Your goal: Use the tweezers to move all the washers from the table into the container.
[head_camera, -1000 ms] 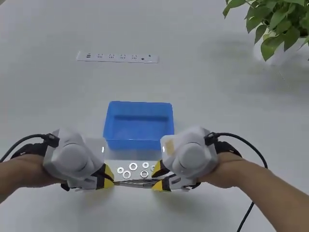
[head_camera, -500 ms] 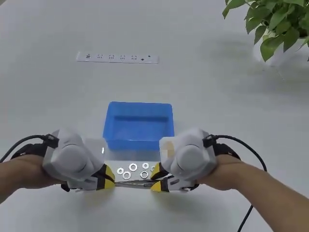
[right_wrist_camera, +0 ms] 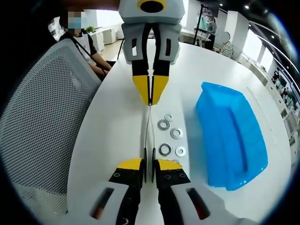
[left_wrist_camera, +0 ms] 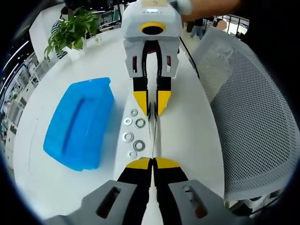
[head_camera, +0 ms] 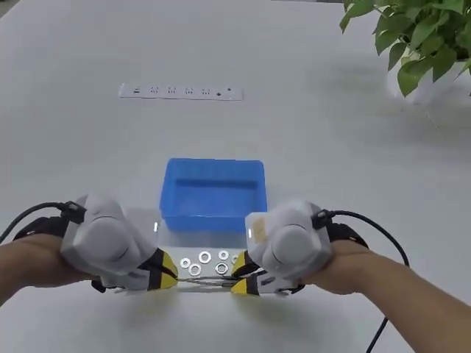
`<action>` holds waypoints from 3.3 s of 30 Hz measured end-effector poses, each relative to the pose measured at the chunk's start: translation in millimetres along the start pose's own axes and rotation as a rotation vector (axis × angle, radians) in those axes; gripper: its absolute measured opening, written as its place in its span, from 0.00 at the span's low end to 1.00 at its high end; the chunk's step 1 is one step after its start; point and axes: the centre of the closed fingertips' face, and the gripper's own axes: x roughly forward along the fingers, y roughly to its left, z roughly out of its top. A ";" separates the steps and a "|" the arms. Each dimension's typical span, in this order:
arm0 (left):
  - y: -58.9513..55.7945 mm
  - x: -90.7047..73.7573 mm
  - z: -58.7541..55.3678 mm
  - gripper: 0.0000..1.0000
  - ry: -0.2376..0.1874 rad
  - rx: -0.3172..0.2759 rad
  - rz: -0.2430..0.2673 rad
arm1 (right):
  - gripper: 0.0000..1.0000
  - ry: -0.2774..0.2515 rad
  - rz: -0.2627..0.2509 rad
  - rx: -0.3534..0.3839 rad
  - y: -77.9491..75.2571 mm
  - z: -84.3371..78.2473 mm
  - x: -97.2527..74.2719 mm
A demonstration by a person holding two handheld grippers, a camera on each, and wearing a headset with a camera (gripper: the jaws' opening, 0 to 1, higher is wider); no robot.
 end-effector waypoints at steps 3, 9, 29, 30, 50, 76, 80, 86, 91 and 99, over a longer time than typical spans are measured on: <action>-1.4 -3.7 4.1 0.05 -0.003 0.000 -0.004 | 0.12 -0.002 -0.001 0.003 1.2 0.6 -0.3; -2.6 -12.2 14.4 0.05 -0.008 0.006 -0.007 | 0.12 -0.011 -0.002 0.008 3.3 2.6 -0.7; -2.5 -39.4 49.4 0.04 -0.067 0.036 0.001 | 0.11 -0.070 -0.022 0.025 4.4 19.2 -1.6; -2.8 -41.1 51.8 0.04 -0.071 0.040 0.001 | 0.11 -0.073 -0.022 0.025 4.1 20.5 -1.3; -5.7 -51.7 81.5 0.05 -0.128 0.086 -0.017 | 0.11 -0.140 -0.033 0.035 5.6 39.5 1.1; -13.9 -39.6 101.0 0.05 -0.206 0.121 -0.062 | 0.11 -0.154 -0.044 0.051 8.5 32.0 -5.2; -13.6 -37.4 100.3 0.05 -0.207 0.123 -0.063 | 0.11 -0.156 -0.046 0.054 8.2 32.1 -5.1; -14.2 -35.0 101.2 0.05 -0.231 0.114 -0.070 | 0.11 -0.160 -0.049 0.063 8.7 31.8 -5.5; -15.0 -35.2 101.8 0.05 -0.237 0.116 -0.075 | 0.13 -0.157 -0.052 0.062 8.0 31.3 -6.1; -14.9 -36.9 101.3 0.05 -0.227 0.128 -0.072 | 0.15 -0.158 -0.054 0.059 7.0 33.1 -7.4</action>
